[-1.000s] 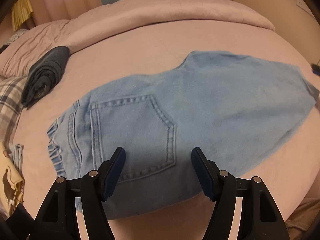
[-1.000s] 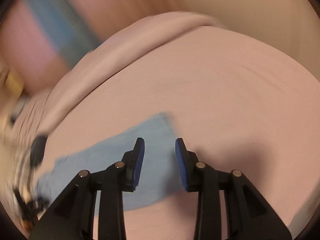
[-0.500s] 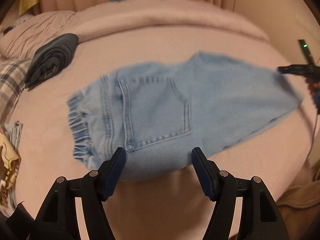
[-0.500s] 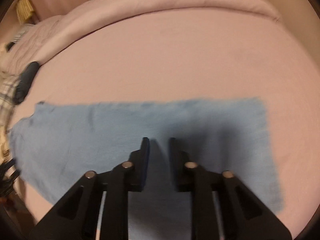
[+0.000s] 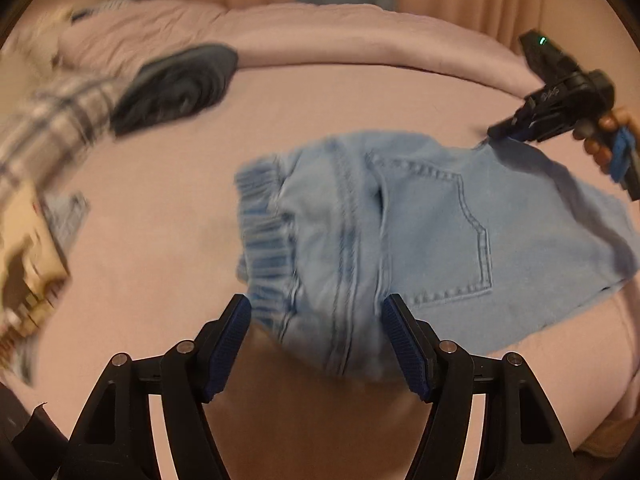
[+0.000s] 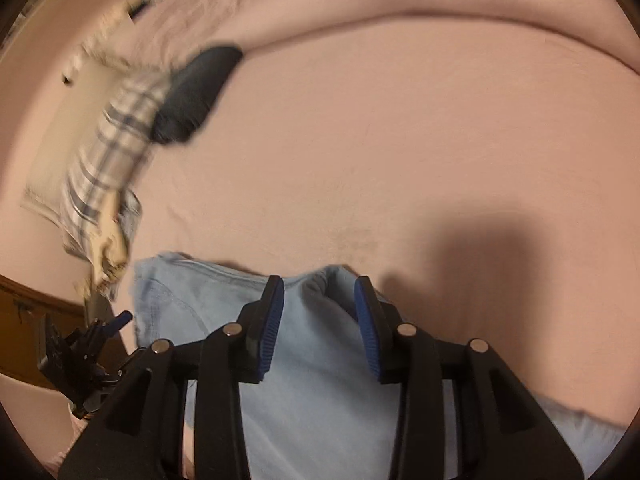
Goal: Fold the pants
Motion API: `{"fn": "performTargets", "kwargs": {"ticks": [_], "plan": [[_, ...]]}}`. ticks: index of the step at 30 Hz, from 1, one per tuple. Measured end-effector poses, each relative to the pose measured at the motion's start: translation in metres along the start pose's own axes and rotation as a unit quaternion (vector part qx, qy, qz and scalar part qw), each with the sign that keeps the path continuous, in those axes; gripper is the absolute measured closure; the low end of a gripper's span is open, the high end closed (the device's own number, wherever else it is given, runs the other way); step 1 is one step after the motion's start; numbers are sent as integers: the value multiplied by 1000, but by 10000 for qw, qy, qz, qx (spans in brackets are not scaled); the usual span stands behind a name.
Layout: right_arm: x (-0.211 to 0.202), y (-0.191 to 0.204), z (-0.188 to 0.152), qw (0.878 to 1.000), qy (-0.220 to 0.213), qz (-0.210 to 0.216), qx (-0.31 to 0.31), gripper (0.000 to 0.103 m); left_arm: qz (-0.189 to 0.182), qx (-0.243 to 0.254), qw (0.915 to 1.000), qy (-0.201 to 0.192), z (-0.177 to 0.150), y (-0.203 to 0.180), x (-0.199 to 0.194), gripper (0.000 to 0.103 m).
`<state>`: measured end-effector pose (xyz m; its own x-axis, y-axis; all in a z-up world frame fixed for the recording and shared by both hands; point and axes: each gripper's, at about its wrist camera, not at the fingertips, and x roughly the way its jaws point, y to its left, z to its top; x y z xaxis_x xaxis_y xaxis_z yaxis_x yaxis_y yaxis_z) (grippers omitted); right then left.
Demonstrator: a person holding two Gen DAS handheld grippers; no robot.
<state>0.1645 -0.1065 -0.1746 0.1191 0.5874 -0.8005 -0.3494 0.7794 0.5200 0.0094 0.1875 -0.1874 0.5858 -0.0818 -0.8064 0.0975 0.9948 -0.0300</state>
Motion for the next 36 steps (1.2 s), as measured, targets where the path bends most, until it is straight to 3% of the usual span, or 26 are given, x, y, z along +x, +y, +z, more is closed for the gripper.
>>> {"fn": "performTargets", "kwargs": {"ticks": [2,3,4,6,9,11,13,15,18,21,23,27,32,34,36], "plan": [[22,9,4,9992,402,-40,27,71,-182,-227,9996,16,-3,7,3,30],[28,11,5,9984,566,48,39,92,-207,-287,9994,4,-4,7,3,28],[28,14,10,9974,722,-10,22,93,-238,-322,9992,6,-5,9,4,28],[16,23,15,9980,561,-135,-264,94,-308,-366,9988,49,-5,12,7,28],[18,10,22,9989,421,-181,-121,95,-381,-479,9980,135,-4,16,11,28],[47,8,23,9969,580,-513,-135,95,-392,-565,9975,179,-5,17,9,28],[55,5,22,9979,398,-512,48,94,-327,-611,9974,194,-8,17,0,28],[44,4,20,9985,212,-437,235,90,-186,-517,9985,64,-10,18,-20,28],[-4,19,9,9958,-459,-780,-146,70,-138,-290,9986,-416,5,15,-55,28],[-39,32,-19,9939,-831,-341,-638,69,-479,-76,9961,-733,39,3,-64,28],[-39,45,-39,9928,-629,-142,-1013,69,-608,194,9958,-663,63,-17,-48,28],[-13,69,-86,9851,-176,-145,-1706,80,-825,610,9944,-268,91,-53,-2,28],[20,70,-145,9747,445,-581,-2110,80,-88,848,9946,598,95,-60,78,31],[18,69,-164,9718,170,-656,-2258,76,-146,672,9964,504,97,-56,81,31],[11,62,-173,9778,62,-529,-2028,77,-114,430,9977,518,103,-56,83,31]]}}
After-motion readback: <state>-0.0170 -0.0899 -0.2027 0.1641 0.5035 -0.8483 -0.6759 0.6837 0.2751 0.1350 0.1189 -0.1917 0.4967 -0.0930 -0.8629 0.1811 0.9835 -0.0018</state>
